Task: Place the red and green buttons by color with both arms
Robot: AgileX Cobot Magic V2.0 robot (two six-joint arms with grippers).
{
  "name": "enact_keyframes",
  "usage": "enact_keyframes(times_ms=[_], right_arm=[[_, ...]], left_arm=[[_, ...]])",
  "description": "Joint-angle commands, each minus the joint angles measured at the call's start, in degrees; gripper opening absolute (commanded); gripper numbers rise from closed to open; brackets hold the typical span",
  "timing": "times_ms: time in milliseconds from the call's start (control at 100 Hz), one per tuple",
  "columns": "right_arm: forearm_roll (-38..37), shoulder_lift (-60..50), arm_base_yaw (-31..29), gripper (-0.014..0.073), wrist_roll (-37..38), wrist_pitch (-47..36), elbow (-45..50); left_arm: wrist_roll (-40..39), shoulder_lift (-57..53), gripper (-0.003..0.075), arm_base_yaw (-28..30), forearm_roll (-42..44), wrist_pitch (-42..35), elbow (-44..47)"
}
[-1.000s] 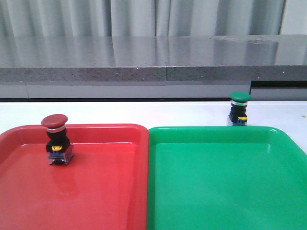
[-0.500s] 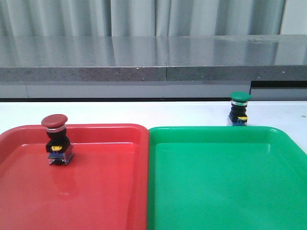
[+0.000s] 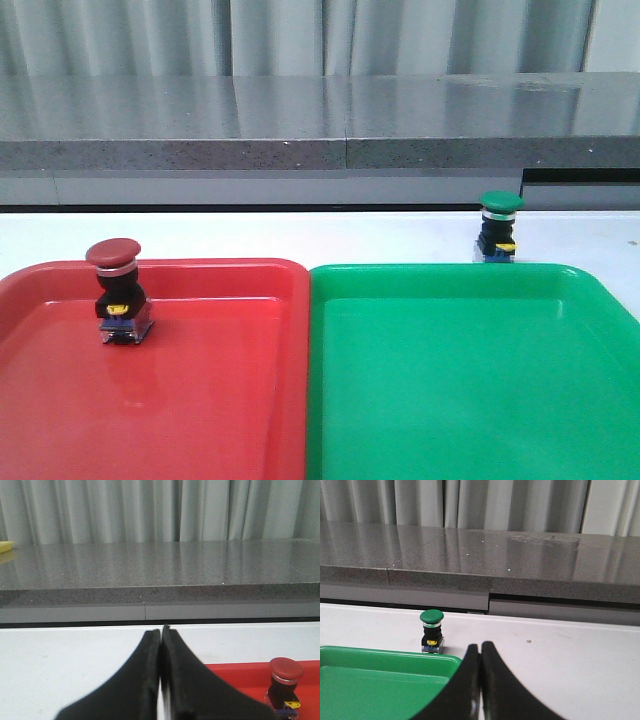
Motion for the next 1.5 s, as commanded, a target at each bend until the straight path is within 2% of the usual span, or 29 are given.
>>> enact_keyframes(times_ms=[0, 790, 1070, 1240, 1490], right_arm=[[0.0, -1.1, -0.4, -0.0111, -0.2, -4.4, -0.8], [0.0, -1.1, -0.4, -0.0111, -0.2, -4.4, -0.8], [0.0, -1.1, -0.4, -0.0111, -0.2, -12.6, -1.1], [1.1, 0.1, -0.4, -0.0111, -0.2, -6.2, -6.1], [2.4, 9.7, -0.4, -0.0111, -0.2, 9.6, -21.7]], left_arm=[[-0.6, -1.3, -0.0019, 0.1, -0.5, -4.9, 2.4], [-0.6, -1.3, -0.0019, 0.1, -0.5, -4.9, 2.4], [-0.6, -1.3, -0.0019, 0.1, -0.5, -4.9, 2.4], [-0.6, -1.3, -0.0019, 0.1, -0.5, -4.9, 2.4], [-0.6, -1.3, -0.0019, 0.1, -0.5, -4.9, 2.4]])
